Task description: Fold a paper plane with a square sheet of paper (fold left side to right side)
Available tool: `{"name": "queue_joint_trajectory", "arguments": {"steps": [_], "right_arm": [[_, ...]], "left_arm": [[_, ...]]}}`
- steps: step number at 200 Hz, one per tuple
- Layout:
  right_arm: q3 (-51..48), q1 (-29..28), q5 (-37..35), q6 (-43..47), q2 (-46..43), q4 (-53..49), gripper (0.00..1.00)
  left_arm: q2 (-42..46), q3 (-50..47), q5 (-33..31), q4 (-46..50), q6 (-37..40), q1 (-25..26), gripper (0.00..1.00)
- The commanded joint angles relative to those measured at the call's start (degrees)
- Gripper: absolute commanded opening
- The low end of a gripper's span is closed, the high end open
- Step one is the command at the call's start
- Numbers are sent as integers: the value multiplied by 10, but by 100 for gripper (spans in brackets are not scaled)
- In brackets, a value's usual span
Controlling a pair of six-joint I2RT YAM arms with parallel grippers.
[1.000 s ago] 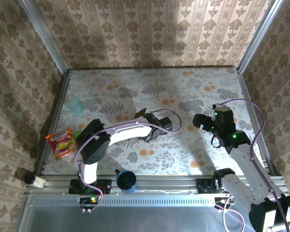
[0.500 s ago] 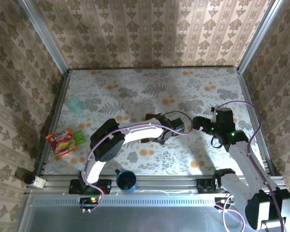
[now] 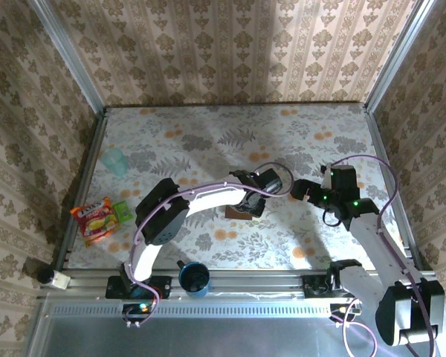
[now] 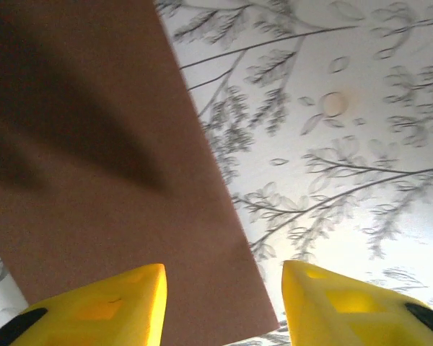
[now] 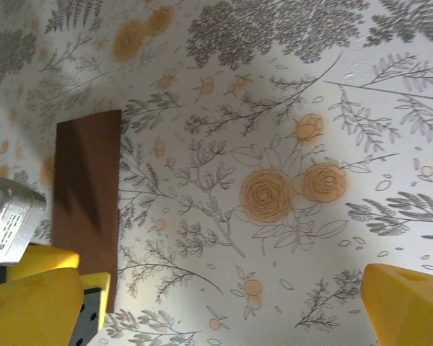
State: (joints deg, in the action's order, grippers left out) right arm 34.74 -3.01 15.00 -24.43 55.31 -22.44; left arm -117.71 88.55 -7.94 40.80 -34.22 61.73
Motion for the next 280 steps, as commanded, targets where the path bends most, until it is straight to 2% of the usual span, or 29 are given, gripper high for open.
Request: {"name": "queue_joint_trajectory", "arguments": {"steps": [1,18,51,72,126,144,167,215,249,280], "right_arm": [[-8,4,54,-13,10,15,100],[-11,4,89,-28,19,35,99],[-26,-1,157,-80,48,99,84],[-34,-25,178,-114,81,144,76],[8,-139,180,-160,224,233,40],[30,-160,172,-171,281,255,27],[56,-173,171,-177,339,274,18],[95,-186,173,-179,422,300,10],[110,-186,165,-169,451,296,10],[111,-186,153,-157,475,283,7]], "left_arm": [[61,-24,62,-56,24,-9,50],[106,-66,86,-109,33,-20,52],[210,-188,127,-236,30,-61,54],[264,-262,147,-298,20,-97,55],[413,-457,151,-451,-13,-175,56],[456,-502,153,-471,-21,-199,56],[499,-548,159,-484,-36,-224,56],[517,-589,184,-496,-51,-257,56],[488,-573,210,-490,-42,-260,56],[447,-545,254,-490,-33,-261,51]]}}
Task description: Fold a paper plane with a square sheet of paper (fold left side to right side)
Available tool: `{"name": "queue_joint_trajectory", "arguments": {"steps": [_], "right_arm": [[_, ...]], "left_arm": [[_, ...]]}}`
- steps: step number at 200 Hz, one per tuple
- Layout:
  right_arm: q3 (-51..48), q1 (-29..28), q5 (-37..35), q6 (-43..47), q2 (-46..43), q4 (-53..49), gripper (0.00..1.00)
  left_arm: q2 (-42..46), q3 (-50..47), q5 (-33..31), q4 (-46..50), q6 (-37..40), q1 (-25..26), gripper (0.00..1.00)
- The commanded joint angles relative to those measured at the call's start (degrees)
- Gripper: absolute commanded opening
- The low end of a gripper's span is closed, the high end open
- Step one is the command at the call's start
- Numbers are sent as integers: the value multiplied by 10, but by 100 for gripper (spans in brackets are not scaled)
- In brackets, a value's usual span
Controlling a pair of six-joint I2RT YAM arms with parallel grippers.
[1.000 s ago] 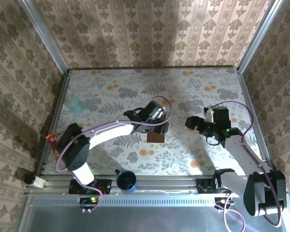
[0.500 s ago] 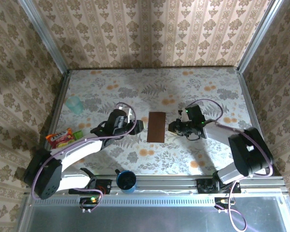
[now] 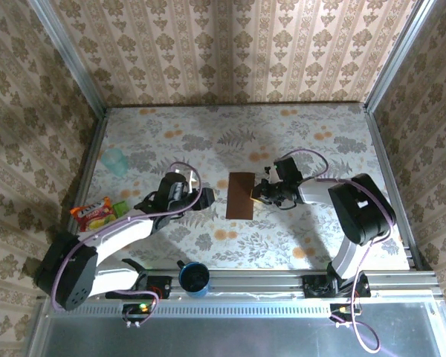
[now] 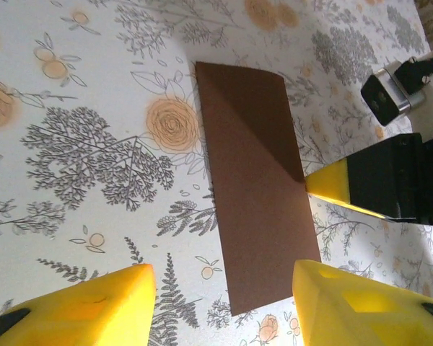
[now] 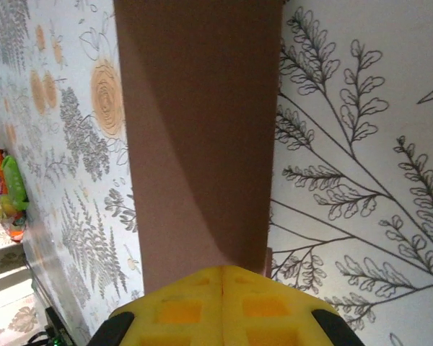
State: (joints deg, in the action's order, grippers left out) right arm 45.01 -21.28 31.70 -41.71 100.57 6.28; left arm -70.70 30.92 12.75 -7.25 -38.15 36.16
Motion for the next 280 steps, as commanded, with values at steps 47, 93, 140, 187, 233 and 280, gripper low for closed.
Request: {"name": "queue_joint_trajectory", "arguments": {"steps": [47,93,140,187,233,280], "right_arm": [[-12,-3,-12,18,35,9,7],[-17,-3,-17,28,31,0,7],[-20,-3,-23,35,29,-5,7],[-25,-4,-22,33,31,2,7],[-27,-4,-21,33,30,0,7],[-27,-3,-22,35,32,-1,7]], "left_arm": [[-88,72,91,-4,-2,-4,49],[-175,136,128,42,-9,1,47],[-236,182,124,93,-8,10,44],[-274,208,132,103,-4,20,45],[-299,222,130,107,-2,25,45],[-318,225,137,100,-4,28,42]]}}
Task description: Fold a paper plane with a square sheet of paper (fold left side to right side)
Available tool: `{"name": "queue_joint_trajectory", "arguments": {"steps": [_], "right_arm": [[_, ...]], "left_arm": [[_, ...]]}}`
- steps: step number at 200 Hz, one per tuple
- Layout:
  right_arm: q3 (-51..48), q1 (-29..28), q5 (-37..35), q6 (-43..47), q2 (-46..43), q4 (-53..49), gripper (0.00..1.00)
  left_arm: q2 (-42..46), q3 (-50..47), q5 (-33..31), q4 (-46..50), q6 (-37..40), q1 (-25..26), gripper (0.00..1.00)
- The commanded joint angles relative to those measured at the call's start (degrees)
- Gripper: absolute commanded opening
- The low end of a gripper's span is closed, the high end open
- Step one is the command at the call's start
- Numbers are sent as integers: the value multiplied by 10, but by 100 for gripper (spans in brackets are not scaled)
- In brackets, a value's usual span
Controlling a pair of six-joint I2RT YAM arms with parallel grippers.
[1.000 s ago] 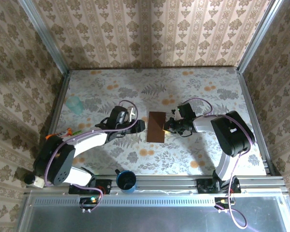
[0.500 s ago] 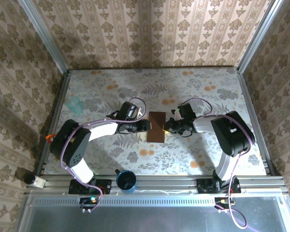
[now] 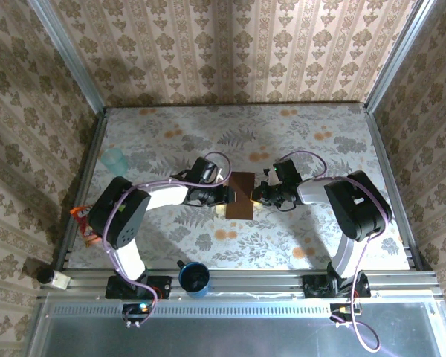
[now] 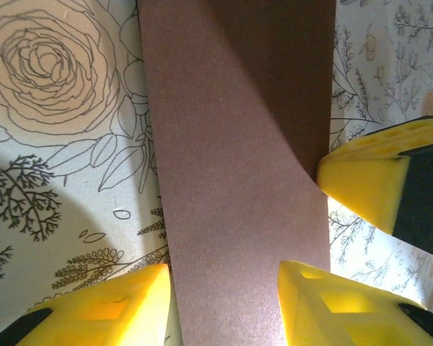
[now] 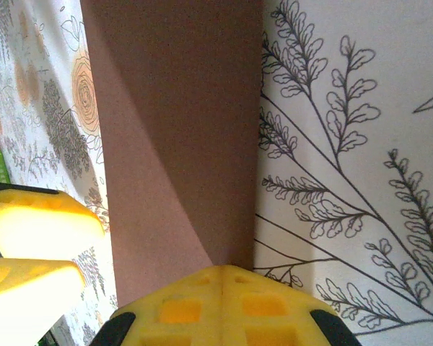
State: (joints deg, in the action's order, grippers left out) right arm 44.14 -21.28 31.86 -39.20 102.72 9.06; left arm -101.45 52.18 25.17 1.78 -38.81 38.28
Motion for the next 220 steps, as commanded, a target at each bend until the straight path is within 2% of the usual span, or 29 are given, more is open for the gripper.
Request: {"name": "queue_joint_trajectory", "arguments": {"steps": [1,58,138,220], "right_arm": [[-18,-3,-23,10,11,-29,7],[-19,-3,-22,9,13,-29,7],[-19,-3,-21,8,13,-29,7],[-4,-4,-21,39,-25,-22,9]], "left_arm": [[-12,12,13,10,3,8,42],[-21,9,31,-18,-9,12,38],[-2,-5,27,-50,-22,1,38],[13,-40,28,-85,-62,8,7]]}}
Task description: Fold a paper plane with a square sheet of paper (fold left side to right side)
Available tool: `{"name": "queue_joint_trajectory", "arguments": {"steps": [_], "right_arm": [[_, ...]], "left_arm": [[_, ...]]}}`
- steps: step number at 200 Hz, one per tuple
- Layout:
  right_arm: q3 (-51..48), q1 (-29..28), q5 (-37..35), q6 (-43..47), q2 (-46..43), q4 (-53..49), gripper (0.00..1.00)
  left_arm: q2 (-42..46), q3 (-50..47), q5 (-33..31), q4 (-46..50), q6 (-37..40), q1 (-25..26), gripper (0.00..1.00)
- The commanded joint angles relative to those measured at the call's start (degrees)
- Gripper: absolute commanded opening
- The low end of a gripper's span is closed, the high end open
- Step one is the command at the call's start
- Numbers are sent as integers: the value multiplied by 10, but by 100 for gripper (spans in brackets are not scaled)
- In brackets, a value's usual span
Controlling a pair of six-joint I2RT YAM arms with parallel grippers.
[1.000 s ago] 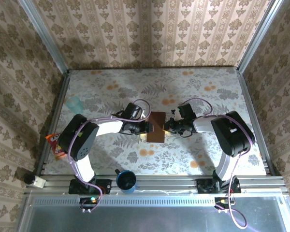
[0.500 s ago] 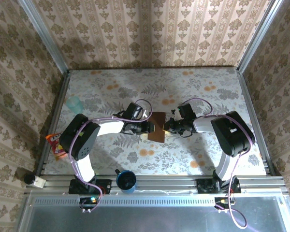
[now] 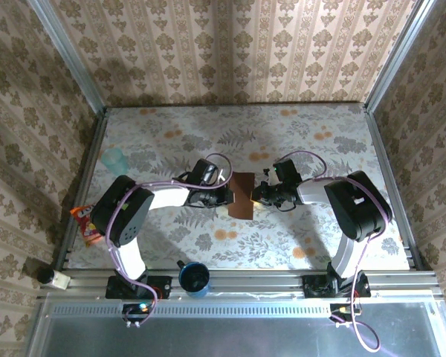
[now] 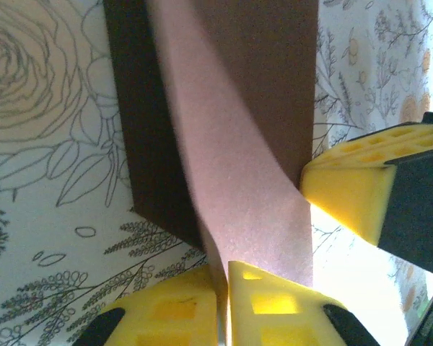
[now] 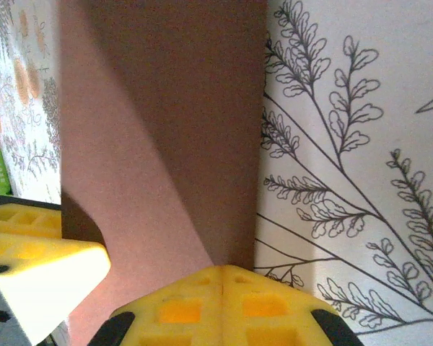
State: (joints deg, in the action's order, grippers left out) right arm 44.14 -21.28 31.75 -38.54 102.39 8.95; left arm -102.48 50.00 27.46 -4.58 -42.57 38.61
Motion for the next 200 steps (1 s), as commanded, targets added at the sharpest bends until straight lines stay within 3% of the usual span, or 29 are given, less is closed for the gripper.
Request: {"name": "queue_joint_trajectory", "arguments": {"steps": [1,30,66,123,156,200], "right_arm": [[-4,-4,-20,35,-23,-22,9],[-12,-4,-49,80,-88,-39,13],[-78,-20,-99,140,-213,-35,26],[-177,-206,-343,269,-391,-54,50],[-192,-306,-479,334,-399,-51,55],[-163,-391,-596,405,-310,-31,59]], "left_arm": [[24,-18,4,-22,-26,5,7],[44,-37,-5,-58,-71,14,3],[70,-59,-18,-98,-129,23,3],[79,-49,12,-82,-174,24,4],[82,-34,27,-41,-168,23,4],[86,-17,27,-6,-157,23,3]]}}
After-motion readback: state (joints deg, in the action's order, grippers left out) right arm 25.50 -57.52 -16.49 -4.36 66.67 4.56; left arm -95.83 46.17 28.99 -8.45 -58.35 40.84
